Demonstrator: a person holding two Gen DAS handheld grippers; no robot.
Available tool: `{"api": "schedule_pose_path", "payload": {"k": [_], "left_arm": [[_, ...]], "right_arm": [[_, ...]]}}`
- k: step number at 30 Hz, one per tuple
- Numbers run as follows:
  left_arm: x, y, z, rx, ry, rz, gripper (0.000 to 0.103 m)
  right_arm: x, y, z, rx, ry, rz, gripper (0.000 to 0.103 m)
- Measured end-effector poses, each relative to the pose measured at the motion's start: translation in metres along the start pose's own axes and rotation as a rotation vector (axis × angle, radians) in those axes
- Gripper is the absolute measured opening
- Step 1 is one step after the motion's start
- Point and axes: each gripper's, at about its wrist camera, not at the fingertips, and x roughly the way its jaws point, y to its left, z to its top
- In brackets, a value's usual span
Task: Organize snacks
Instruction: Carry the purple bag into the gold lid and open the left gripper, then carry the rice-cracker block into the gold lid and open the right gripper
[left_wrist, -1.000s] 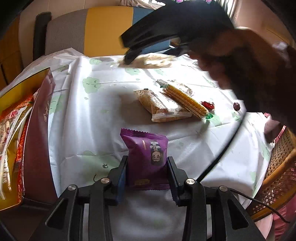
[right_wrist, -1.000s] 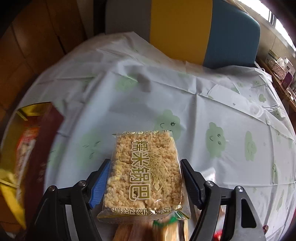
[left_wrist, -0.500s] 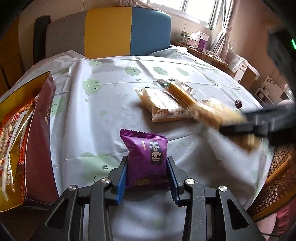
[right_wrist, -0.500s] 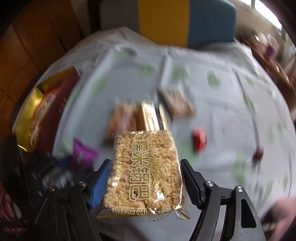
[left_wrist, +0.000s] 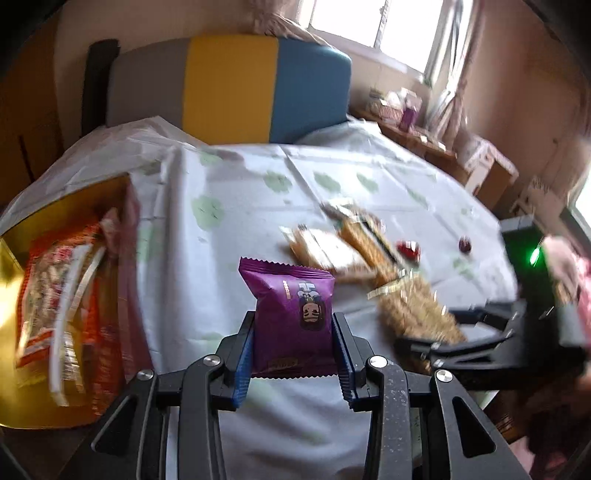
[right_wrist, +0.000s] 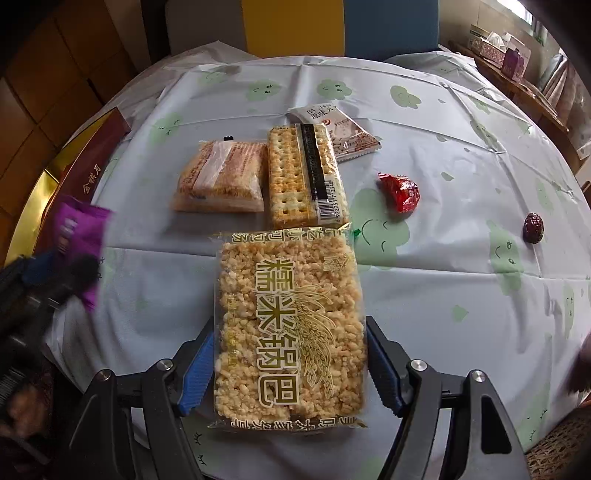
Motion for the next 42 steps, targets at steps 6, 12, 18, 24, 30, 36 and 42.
{"api": "schedule_pose_path", "payload": {"k": [6,12,18,24,30,36,42], "left_arm": [[-0.037,0.055,0.027,-0.130,-0.080,0.068,0.039],[-0.036,0.137,0.050,-0.296,-0.076,0.194,0.039],[-0.011,0.180,0.071,-0.329,-0.050,0.257,0.039],[0.023,0.198,0.082,-0.313,0.002,0.305,0.048],[0.015,0.199,0.063,-0.365,0.023,0.327,0.048],[-0.005,0.169,0.039,-0.319,0.013,0.372,0.048],[-0.024,0.148,0.023,-0.315,-0.012,0.373,0.048]], "right_arm": [[-0.004,0.000,-0.008,-0.025,-0.001,-0.021,0.075],[-0.003,0.002,-0.006,-0.027,-0.007,-0.021,0.075],[-0.003,0.002,-0.009,-0.029,-0.023,-0.024,0.075],[-0.004,0.003,-0.011,-0.032,-0.031,-0.029,0.075],[-0.004,0.004,-0.011,-0.035,-0.030,-0.030,0.075],[-0.006,0.005,-0.012,-0.041,-0.037,-0.037,0.075],[-0.007,0.006,-0.014,-0.043,-0.047,-0.044,0.075]]}}
